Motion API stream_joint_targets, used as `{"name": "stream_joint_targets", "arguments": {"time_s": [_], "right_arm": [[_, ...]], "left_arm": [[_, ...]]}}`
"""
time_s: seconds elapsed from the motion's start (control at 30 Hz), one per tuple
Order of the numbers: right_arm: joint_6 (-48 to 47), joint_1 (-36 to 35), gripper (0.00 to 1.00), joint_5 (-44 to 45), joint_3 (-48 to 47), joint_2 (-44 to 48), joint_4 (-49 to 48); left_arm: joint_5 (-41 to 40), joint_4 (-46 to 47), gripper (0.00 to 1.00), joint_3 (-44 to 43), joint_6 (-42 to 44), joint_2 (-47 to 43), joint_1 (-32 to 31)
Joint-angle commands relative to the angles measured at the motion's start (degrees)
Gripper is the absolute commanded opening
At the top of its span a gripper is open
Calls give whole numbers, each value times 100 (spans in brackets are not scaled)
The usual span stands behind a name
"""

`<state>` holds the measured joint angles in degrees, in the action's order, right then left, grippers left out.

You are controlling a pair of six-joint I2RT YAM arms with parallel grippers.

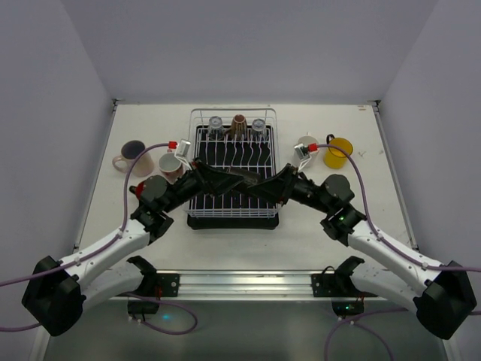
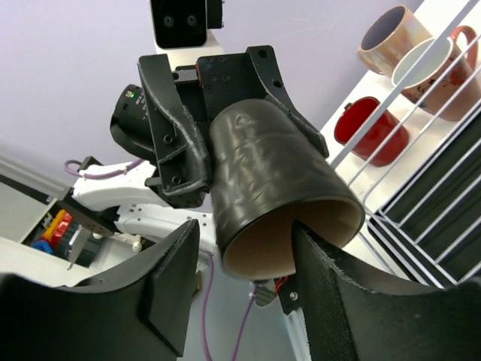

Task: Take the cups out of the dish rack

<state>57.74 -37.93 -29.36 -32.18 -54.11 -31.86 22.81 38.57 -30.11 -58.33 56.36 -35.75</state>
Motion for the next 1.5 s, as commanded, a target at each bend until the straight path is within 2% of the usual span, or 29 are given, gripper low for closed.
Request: {"name": "stream_joint_targets", "arguments": {"time_s": [0.0, 0.07, 0.13, 0.17, 0.23, 0.27, 0.33, 0.37, 0.4, 0.43, 0.47, 0.57, 0.6, 0.67, 0.7, 0.77, 0.8, 0.9, 0.93, 1.0, 1.07, 1.17, 1.47], "right_arm": [[-25, -161, 54, 326, -393, -152, -558], [-52, -223, 43, 344, -534, -301, -602], [-35, -267, 38, 344, -587, -398, -734], [-8, -285, 37, 344, -579, -460, -839], [132, -294, 36, 274, -570, -618, -1173], [176, -311, 35, 239, -552, -671, -1278], [273, -320, 22, 212, -543, -759, -1481], [291, -311, 13, 247, -543, -759, -1490], [265, -311, 0, 264, -552, -759, -1368], [221, -320, 0, 299, -552, -664, -1263], [168, -311, 0, 422, -543, -584, -1131], [-244, -311, 0, 615, -657, -111, -263], [-611, -311, 0, 842, -736, 22, 541], [-999, -294, 0, 1133, -1033, 355, 1388], [-1375, -268, 0, 1431, -1149, 444, 2254], [-1738, -84, 0, 1696, -1578, 567, 3155], [-2035, 126, 0, 1976, -1685, 585, 3986], [-2493, 610, 0, 2154, -2054, 577, 5228], [-2591, 934, 0, 2328, -2116, 542, 5468], [-2889, 1077, 0, 2802, -2327, 332, 6152], [-3048, 1130, 0, 3530, -2502, 86, 6463], [-3268, 1183, 0, 3875, -2652, -494, 6657], [-3585, 1244, 0, 4176, -3144, -2453, 6482]], "left_arm": [[268, 1056, 9, 48, -469, -142, -29], [286, 1126, 10, 119, -504, -178, -29], [303, 1144, 15, 163, -540, -222, -29], [312, 1136, 25, 154, -522, -230, -29], [321, 1039, 37, 137, -496, -292, -29], [321, 995, 50, 119, -469, -309, -20], [303, 811, 59, 110, -355, -397, -20], [303, 767, 63, 110, -329, -432, -29], [295, 671, 72, 110, -268, -520, -20], [260, 574, 78, 93, -189, -581, -11], [224, 425, 88, 15, -110, -652, -11], [-100, -663, 98, -397, 548, -1012, -11], [-214, -1397, 100, -539, 1003, -1195, -3], [-645, -2183, 100, -1003, 1480, -1329, -11], [-803, -2961, 100, -1171, 1943, -1407, -3], [-1242, -3712, 100, -1592, 2394, -1443, -11], [-1365, -4447, 100, -1699, 2788, -1461, -3], [-1753, -5391, 100, -1867, 3456, -1548, -2], [-1927, -5569, 100, -1858, 3607, -1584, -11], [-2156, -5937, 100, -1745, 3923, -1741, -3], [-2578, -6080, 100, -1570, 4057, -1865, -3], [-2931, -6142, 100, -1271, 4171, -2128, -11], [-2975, -6010, 100, -1050, 4356, -2428, -2]]}}
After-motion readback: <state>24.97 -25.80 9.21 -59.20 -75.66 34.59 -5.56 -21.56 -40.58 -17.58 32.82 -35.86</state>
